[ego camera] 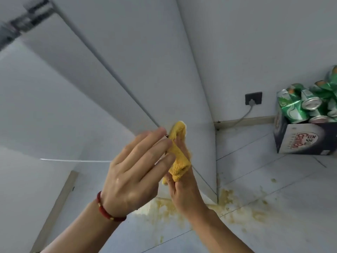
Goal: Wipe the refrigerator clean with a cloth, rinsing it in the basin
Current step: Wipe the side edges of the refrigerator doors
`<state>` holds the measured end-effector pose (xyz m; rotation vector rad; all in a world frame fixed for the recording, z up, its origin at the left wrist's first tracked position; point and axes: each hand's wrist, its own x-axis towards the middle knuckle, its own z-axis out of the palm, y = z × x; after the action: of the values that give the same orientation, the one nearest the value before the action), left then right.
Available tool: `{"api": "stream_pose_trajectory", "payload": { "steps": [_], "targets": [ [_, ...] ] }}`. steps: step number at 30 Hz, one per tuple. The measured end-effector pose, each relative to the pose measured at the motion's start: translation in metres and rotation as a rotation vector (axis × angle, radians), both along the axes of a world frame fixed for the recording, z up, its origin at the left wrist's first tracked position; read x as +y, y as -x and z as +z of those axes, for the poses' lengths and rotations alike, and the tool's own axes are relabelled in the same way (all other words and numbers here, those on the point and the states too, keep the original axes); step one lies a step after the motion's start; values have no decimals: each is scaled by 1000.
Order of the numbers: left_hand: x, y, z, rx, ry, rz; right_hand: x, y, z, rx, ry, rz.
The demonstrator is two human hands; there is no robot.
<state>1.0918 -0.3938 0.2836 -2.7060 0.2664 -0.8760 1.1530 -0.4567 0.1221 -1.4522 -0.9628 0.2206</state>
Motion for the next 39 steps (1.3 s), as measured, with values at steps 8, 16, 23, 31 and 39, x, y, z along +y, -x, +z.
{"api": "stream_pose_trajectory", "payload": {
  "steps": [8, 16, 23, 31, 39],
  "targets": [
    [35, -9, -55, -264, -378, 105, 3, -14, -114, -120, -238, -37],
    [11, 16, -125, -550, -175, 425, 19, -38, -142, -496, -273, -115],
    [2, 22, -130, -622, -23, 559, 47, -45, -15, -567, -401, -101],
    [-6, 15, -156, -697, 93, 573, 35, -37, -169, -282, -224, -74],
    [-26, 31, -195, -588, 422, 635, 15, -20, -164, -142, -199, 69]
  ]
}}
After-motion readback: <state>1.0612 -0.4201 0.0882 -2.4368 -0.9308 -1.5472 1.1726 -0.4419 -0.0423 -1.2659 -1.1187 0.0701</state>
